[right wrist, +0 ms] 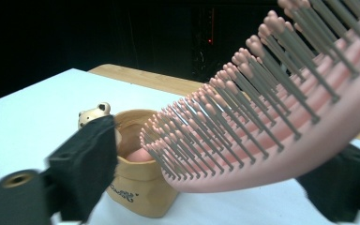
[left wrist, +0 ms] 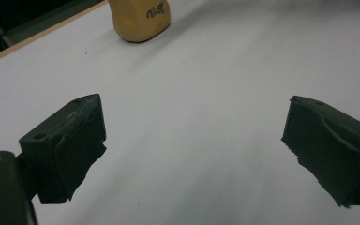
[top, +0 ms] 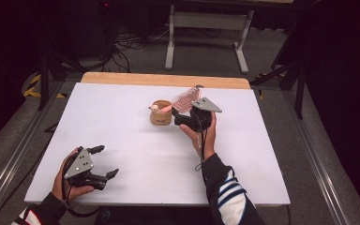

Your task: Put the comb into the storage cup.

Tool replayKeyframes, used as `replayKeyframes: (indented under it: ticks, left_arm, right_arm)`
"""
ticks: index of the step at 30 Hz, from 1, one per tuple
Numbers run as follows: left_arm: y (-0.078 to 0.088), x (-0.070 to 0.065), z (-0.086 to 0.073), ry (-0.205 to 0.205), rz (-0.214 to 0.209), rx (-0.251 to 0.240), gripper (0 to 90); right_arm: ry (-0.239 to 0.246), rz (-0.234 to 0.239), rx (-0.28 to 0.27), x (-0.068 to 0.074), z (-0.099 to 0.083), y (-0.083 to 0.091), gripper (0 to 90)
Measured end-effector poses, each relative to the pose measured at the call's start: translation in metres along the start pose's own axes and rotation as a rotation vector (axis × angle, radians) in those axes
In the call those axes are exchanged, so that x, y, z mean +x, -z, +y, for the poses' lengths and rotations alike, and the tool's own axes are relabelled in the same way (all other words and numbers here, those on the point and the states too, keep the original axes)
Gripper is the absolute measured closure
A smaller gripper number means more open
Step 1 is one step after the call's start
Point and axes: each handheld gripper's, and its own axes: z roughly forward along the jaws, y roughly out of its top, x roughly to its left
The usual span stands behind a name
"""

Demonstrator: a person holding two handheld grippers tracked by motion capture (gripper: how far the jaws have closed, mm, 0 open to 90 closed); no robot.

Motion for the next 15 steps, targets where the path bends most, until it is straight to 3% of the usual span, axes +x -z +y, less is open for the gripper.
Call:
replayKeyframes:
  ticks: [8,15]
  left_arm:
    - [0.0002,0.0002,0.0,0.0,-0.002,-0.001,7.3]
    - [0.0006,0.0002,0.0001,-0.001,0.0,0.001,7.3]
  right_arm:
    - [0.023,-0.005,0.012,0.0031,0.0003,-0.0017,5.9]
    - [0.011,0.008,0.002,0.0028,0.0011,-0.0003,5.0]
